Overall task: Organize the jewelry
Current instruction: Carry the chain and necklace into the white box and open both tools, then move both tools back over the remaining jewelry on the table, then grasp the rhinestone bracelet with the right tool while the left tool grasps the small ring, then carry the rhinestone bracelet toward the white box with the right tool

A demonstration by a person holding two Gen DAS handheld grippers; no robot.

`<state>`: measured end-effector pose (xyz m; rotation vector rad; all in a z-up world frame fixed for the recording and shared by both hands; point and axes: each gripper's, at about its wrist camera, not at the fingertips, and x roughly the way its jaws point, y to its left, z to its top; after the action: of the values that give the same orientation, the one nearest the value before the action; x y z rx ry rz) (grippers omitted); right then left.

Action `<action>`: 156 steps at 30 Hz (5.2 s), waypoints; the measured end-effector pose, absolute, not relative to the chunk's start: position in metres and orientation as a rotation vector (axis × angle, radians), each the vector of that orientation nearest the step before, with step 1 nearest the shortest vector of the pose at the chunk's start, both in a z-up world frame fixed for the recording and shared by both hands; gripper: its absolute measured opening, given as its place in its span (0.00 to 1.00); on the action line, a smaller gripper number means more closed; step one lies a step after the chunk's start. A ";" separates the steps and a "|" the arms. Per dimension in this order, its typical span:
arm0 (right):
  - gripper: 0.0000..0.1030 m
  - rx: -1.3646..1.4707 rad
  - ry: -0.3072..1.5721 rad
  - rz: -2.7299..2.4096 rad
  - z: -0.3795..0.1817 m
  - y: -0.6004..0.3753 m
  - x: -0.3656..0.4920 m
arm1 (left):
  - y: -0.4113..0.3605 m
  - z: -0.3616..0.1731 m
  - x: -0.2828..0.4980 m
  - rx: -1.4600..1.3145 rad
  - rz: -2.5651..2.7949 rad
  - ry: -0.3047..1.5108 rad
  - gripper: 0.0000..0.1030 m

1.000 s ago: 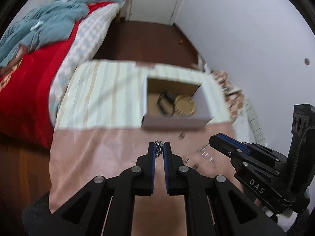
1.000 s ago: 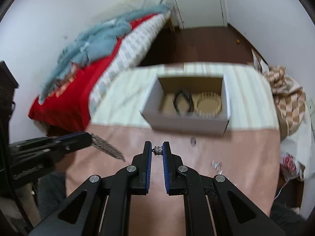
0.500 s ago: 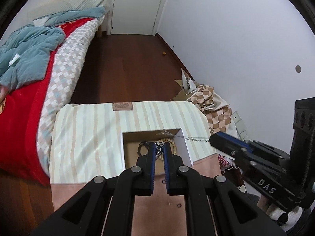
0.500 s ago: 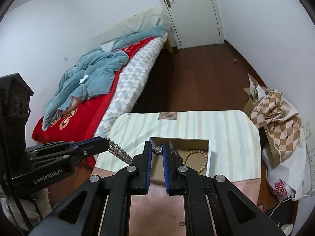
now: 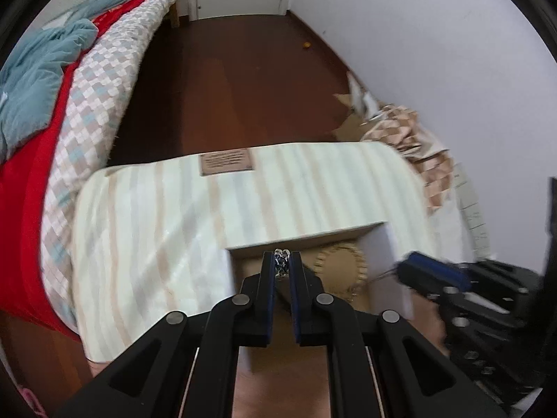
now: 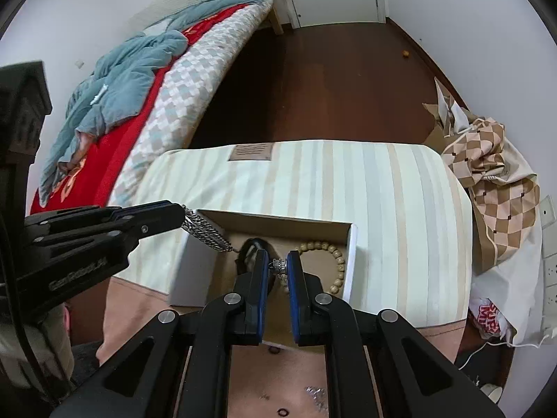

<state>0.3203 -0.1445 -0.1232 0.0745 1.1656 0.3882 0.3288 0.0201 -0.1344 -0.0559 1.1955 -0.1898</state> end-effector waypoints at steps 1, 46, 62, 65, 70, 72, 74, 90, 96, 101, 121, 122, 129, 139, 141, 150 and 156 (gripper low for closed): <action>0.11 0.076 1.172 0.383 -0.127 -0.145 0.324 | 0.022 -0.139 0.333 -0.034 -0.170 1.194 0.05; 0.99 -0.100 1.158 0.121 -0.112 -0.152 0.245 | 0.044 -0.107 0.210 0.012 0.161 1.020 1.00; 0.99 -0.082 1.016 0.136 -0.039 -0.154 0.170 | 0.035 -0.050 0.130 0.022 0.203 0.884 1.00; 1.00 -0.080 0.988 0.143 -0.027 -0.155 0.156 | 0.035 -0.043 0.118 0.014 0.209 0.868 1.00; 1.00 -0.041 0.965 0.179 -0.017 -0.159 0.140 | 0.033 -0.040 0.103 -0.002 0.230 0.858 1.00; 1.00 0.013 0.970 0.196 -0.019 -0.168 0.137 | 0.031 -0.047 0.100 -0.003 0.239 0.857 1.00; 1.00 0.067 0.984 0.205 -0.029 -0.181 0.133 | 0.029 -0.056 0.097 0.000 0.250 0.861 1.00; 0.64 0.067 1.190 0.098 -0.212 -0.241 0.128 | -0.005 -0.202 0.110 0.104 0.249 1.103 1.00; 0.48 -0.058 1.145 0.125 -0.235 -0.215 0.133 | 0.003 -0.216 0.116 0.099 0.249 1.127 1.00; 0.06 -0.128 1.132 0.138 -0.238 -0.200 0.129 | 0.002 -0.221 0.120 0.080 0.218 1.146 1.00; 0.06 0.153 1.147 0.020 -0.229 -0.283 0.119 | -0.070 -0.248 0.146 -0.058 -0.047 1.229 0.65; 0.06 0.155 1.149 0.020 -0.230 -0.285 0.119 | -0.072 -0.248 0.147 -0.056 -0.053 1.228 0.56; 0.06 0.157 1.154 0.014 -0.232 -0.285 0.119 | -0.084 -0.247 0.154 -0.007 -0.082 1.203 0.21; 0.06 0.141 1.145 0.019 -0.229 -0.281 0.118 | -0.087 -0.248 0.155 0.001 -0.103 1.185 0.06; 0.06 0.146 1.140 0.021 -0.227 -0.282 0.118 | -0.086 -0.245 0.153 0.000 -0.109 1.180 0.06; 0.06 0.185 1.066 0.118 -0.174 -0.270 0.121 | -0.062 -0.196 0.153 -0.075 -0.150 1.131 0.06; 0.06 0.242 0.963 0.230 -0.112 -0.256 0.143 | -0.040 -0.144 0.174 -0.150 -0.193 1.076 0.06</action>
<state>0.1427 -0.2563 -0.1118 0.2423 0.9626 0.2302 0.1736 -0.0402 -0.1444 -0.1500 1.0757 -0.1927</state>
